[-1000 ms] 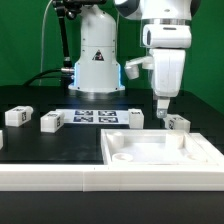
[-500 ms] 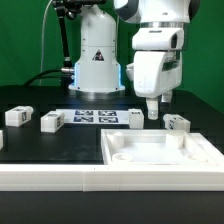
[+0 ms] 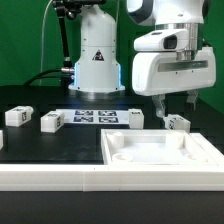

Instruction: Assemble one leg

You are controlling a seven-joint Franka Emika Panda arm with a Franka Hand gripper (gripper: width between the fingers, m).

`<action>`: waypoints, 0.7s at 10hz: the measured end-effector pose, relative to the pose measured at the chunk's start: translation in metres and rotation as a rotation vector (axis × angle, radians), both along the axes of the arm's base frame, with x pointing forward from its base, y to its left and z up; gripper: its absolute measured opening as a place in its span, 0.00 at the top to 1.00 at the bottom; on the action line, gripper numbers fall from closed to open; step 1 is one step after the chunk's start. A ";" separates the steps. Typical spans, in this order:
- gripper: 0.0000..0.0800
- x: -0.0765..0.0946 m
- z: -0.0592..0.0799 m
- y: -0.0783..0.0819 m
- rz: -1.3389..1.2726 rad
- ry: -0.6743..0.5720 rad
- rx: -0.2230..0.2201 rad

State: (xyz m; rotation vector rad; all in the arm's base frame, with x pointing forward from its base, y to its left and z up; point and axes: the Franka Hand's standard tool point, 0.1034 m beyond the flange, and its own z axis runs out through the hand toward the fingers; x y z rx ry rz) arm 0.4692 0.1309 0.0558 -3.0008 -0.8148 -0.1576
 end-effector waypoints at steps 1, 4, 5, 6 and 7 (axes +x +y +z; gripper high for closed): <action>0.19 0.000 0.000 0.000 -0.040 0.003 0.007; 0.19 -0.011 -0.004 0.013 -0.300 0.007 0.049; 0.19 -0.017 -0.006 0.020 -0.352 0.014 0.057; 0.19 -0.021 -0.008 0.023 -0.367 0.022 0.059; 0.19 -0.021 -0.009 0.020 -0.343 0.030 0.053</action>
Offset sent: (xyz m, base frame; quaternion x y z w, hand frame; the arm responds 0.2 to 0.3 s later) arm -0.0221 0.0097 -0.0104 -0.0262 0.0228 0.2614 0.9646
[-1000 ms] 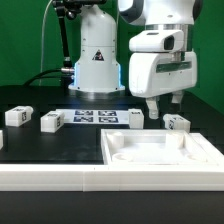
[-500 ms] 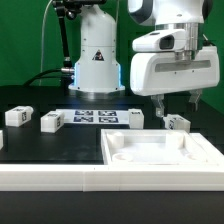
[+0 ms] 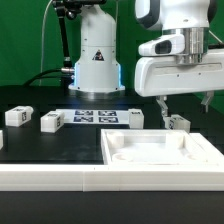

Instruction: Assemble one leg

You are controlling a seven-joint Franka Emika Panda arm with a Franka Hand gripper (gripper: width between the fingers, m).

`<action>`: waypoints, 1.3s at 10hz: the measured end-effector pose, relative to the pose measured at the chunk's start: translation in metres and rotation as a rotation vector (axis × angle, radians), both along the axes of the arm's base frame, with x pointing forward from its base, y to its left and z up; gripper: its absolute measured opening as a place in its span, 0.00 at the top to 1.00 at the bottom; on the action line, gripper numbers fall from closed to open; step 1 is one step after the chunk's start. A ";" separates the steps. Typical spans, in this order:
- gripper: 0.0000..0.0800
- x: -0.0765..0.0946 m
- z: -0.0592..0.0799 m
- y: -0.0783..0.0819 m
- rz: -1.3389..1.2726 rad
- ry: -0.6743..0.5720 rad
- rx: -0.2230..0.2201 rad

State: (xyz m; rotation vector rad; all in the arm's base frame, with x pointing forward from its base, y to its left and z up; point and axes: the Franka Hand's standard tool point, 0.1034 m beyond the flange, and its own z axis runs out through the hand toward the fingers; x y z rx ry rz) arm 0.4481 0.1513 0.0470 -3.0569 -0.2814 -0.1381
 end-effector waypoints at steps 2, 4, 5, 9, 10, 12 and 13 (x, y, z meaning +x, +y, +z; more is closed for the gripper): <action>0.19 0.000 0.000 0.001 0.002 0.000 0.000; 0.19 -0.009 -0.001 0.004 0.019 0.157 -0.047; 0.19 -0.006 -0.001 0.005 0.021 0.208 -0.061; 0.19 -0.018 -0.007 0.002 0.012 0.418 -0.120; 0.19 -0.023 -0.012 0.001 0.002 0.499 -0.143; 0.19 -0.025 -0.022 0.002 0.003 0.597 -0.165; 0.19 -0.030 -0.024 0.000 0.007 0.671 -0.184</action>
Offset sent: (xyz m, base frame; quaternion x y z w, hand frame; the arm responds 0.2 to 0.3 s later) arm -0.0047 0.0094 0.0019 -0.0476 -0.1913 -0.0255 0.9800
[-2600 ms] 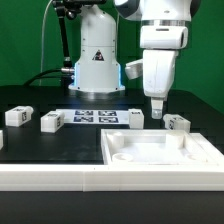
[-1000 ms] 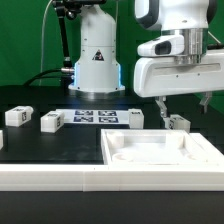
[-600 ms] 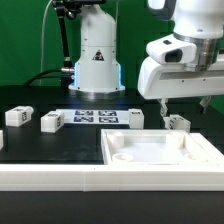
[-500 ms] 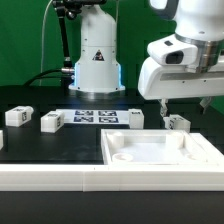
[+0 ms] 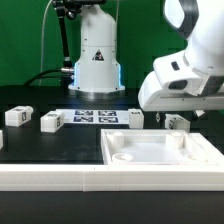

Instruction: Assemble one leg

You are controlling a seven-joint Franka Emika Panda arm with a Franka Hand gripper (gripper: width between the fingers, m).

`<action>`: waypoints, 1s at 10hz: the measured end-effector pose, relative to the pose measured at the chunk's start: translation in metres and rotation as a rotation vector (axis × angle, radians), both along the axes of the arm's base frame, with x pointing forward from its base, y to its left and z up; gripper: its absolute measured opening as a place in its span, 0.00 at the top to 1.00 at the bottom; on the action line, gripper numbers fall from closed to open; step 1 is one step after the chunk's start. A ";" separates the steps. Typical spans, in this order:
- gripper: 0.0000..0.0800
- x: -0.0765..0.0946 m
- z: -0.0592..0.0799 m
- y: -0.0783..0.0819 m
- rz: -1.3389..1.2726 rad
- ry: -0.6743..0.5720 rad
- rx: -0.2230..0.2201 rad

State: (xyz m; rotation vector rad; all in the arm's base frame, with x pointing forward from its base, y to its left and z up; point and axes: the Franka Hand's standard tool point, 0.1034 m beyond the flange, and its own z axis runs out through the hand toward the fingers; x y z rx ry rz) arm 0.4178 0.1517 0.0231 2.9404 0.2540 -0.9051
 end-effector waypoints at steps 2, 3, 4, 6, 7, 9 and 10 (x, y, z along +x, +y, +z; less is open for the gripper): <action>0.19 -0.003 -0.006 0.000 0.003 0.139 -0.031; 0.19 -0.004 -0.009 0.000 0.005 0.210 -0.047; 0.19 0.001 -0.014 0.002 0.001 0.208 -0.047; 0.19 0.000 -0.016 0.003 0.004 0.205 -0.047; 0.19 0.000 -0.017 0.004 0.005 0.204 -0.046; 0.52 0.000 -0.017 0.004 0.005 0.204 -0.045; 0.52 0.000 -0.017 0.004 0.006 0.204 -0.045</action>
Offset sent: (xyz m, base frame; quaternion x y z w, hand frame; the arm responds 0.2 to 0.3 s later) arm 0.0020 0.0022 -0.0074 -0.0137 -0.0730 0.0396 0.9964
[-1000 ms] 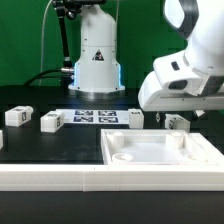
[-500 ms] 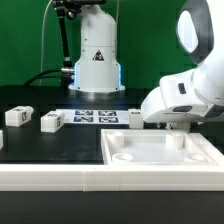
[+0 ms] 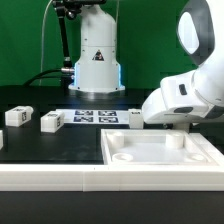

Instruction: Assemble one leg

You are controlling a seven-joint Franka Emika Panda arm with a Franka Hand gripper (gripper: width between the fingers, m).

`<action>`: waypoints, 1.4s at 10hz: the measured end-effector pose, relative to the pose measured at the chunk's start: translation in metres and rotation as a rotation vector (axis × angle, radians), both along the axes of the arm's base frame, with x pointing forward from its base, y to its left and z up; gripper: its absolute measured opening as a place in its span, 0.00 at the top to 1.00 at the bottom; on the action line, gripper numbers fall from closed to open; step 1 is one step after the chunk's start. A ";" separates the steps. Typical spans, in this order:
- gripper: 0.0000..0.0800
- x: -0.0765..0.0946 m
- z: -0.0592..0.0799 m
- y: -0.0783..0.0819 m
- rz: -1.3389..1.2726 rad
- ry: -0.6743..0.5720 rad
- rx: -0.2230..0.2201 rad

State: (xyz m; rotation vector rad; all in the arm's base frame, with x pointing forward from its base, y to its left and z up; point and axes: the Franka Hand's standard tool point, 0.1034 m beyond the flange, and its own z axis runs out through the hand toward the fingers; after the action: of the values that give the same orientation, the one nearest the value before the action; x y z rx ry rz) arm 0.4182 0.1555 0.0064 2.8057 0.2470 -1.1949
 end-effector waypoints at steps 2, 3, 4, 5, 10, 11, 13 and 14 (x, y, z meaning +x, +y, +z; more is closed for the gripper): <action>0.64 0.000 0.000 0.000 0.000 0.000 0.000; 0.64 0.000 0.000 0.000 0.000 0.000 0.000; 0.64 0.000 0.000 0.000 0.000 0.000 0.000; 0.64 0.000 0.000 0.000 0.000 0.000 0.000; 0.64 0.017 0.065 -0.006 0.025 -0.024 0.024; 0.64 0.019 0.076 -0.006 0.027 -0.043 0.026; 0.63 0.024 0.078 -0.004 0.025 -0.111 0.041; 0.63 0.030 0.076 -0.002 0.021 -0.196 0.060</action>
Offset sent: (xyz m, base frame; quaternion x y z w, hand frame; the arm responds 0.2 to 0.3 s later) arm 0.0000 0.0000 0.0000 0.0000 0.0000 0.0000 1.0000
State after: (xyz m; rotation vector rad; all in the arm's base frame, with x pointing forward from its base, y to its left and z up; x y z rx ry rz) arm 0.4486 0.1531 0.0822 2.9371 0.3020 -0.9144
